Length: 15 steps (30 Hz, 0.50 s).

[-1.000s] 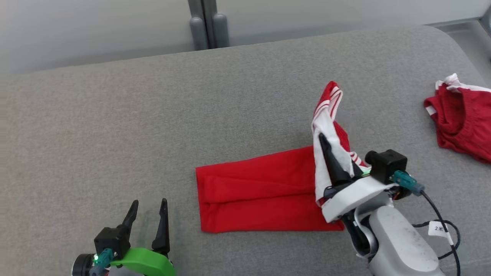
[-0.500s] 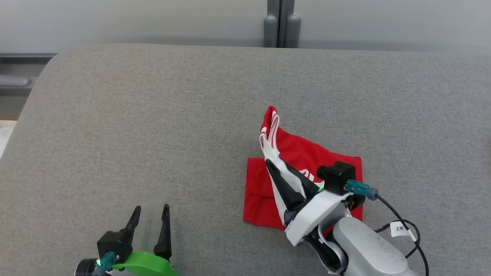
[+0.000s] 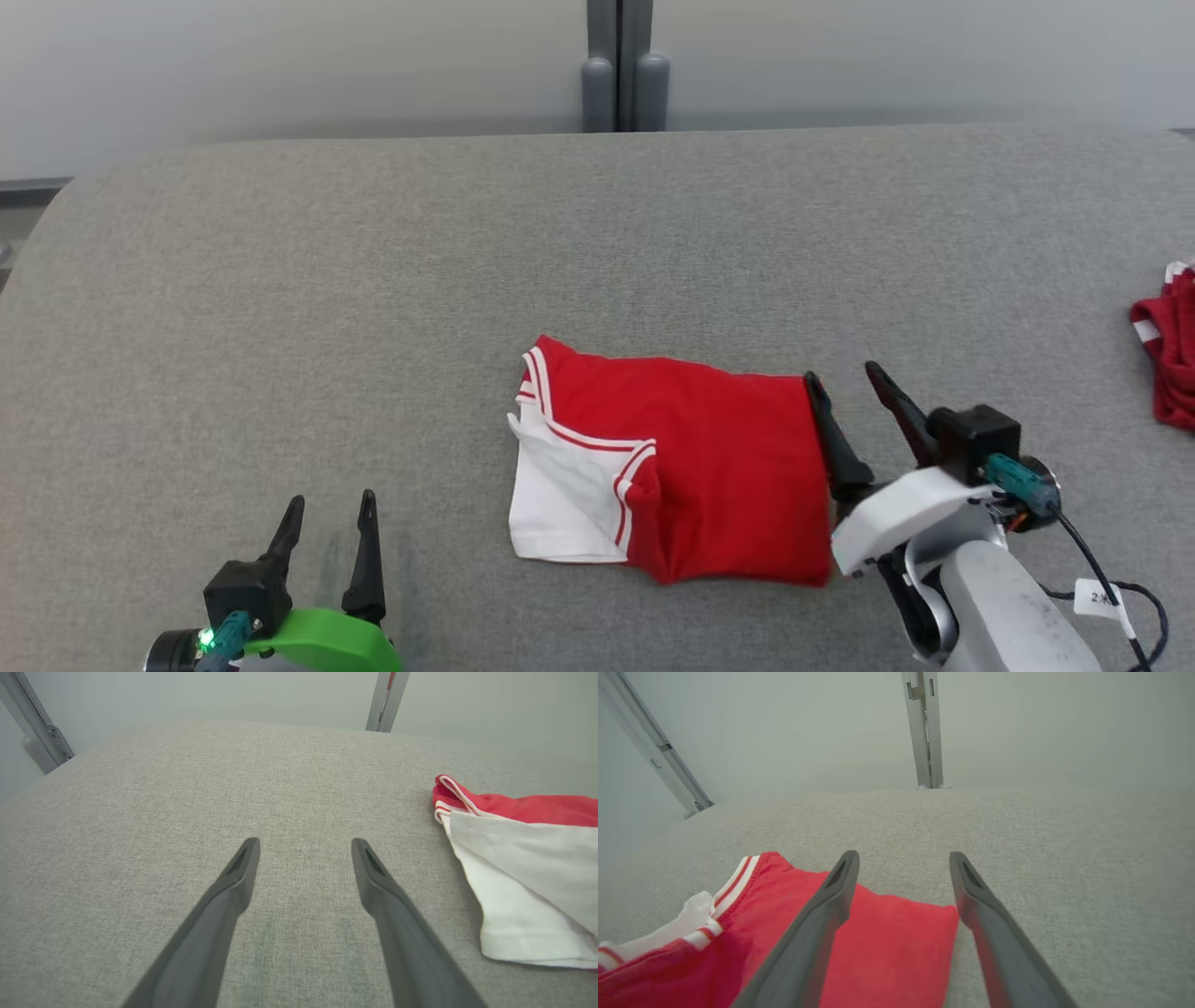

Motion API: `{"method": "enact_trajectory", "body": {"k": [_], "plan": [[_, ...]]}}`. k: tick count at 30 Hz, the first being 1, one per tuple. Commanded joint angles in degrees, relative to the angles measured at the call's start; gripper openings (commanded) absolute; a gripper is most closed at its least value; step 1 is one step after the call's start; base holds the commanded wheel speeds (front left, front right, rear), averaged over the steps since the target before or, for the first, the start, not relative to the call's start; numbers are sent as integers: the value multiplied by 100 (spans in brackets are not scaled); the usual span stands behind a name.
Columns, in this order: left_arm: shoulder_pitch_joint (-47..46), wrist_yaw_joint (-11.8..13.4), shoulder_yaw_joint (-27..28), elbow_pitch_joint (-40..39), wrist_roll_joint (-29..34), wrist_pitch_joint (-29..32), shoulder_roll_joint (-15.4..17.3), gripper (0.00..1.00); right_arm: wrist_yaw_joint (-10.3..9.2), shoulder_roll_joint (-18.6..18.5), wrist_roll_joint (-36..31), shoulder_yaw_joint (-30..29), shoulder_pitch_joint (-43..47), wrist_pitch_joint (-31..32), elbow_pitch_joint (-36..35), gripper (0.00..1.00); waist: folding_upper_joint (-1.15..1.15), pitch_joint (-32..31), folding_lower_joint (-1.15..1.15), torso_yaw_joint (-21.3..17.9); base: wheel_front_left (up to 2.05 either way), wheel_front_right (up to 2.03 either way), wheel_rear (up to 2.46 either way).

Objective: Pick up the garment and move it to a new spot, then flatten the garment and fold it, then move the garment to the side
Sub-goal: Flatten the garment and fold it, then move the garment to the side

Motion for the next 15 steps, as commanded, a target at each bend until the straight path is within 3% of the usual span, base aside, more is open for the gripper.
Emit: {"method": "enact_trajectory", "body": {"k": [1,7,15], "plan": [[96,14,48,-21,55,6,22,100,-6,-16,-198,-168,189,-6,-65,100,0,-124,0,-327,0,0,0],[296,68,151,-111,265,7,22,100,-6,-16,-666,-790,791,-6,-173,100,0,-272,0,-606,0,0,0],[677,177,91,-198,408,6,23,100,-6,-17,-652,-978,1358,-6,-84,100,0,-500,0,-675,0,0,0]]}}
